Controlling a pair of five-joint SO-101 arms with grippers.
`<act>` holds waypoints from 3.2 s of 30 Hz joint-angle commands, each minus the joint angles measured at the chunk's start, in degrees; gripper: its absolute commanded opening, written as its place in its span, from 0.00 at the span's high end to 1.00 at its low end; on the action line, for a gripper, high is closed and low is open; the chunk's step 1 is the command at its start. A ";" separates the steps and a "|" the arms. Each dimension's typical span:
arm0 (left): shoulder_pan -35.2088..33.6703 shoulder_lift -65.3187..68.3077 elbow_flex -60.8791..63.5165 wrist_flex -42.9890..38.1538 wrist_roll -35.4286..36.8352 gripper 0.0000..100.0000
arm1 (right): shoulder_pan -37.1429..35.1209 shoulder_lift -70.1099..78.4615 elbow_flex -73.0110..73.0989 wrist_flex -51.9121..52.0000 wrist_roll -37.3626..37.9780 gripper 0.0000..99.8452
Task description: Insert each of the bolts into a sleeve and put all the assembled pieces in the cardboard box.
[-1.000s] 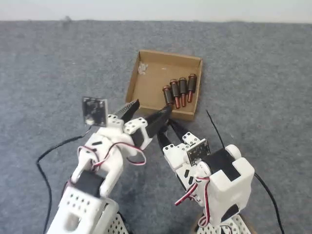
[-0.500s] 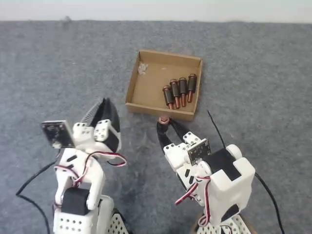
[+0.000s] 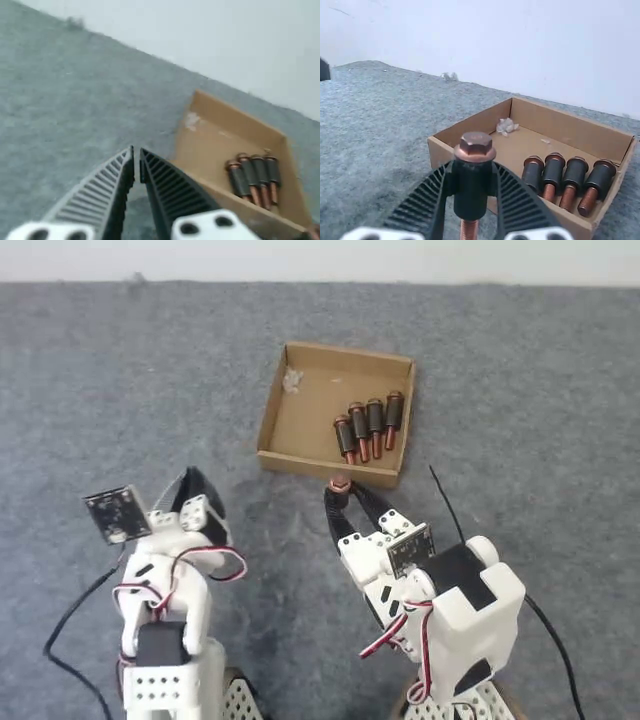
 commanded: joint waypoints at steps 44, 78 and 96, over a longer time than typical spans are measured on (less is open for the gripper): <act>-8.00 -0.70 -0.48 22.86 -28.22 0.98 | 7.16 -67.74 -17.41 103.69 1.41 0.99; -7.74 -0.70 -0.48 22.86 -28.22 0.98 | 15.52 3.65 -107.78 153.54 1.32 0.99; -7.65 -0.70 -0.48 22.77 -28.31 0.98 | 15.87 12.09 -112.18 157.05 1.41 0.86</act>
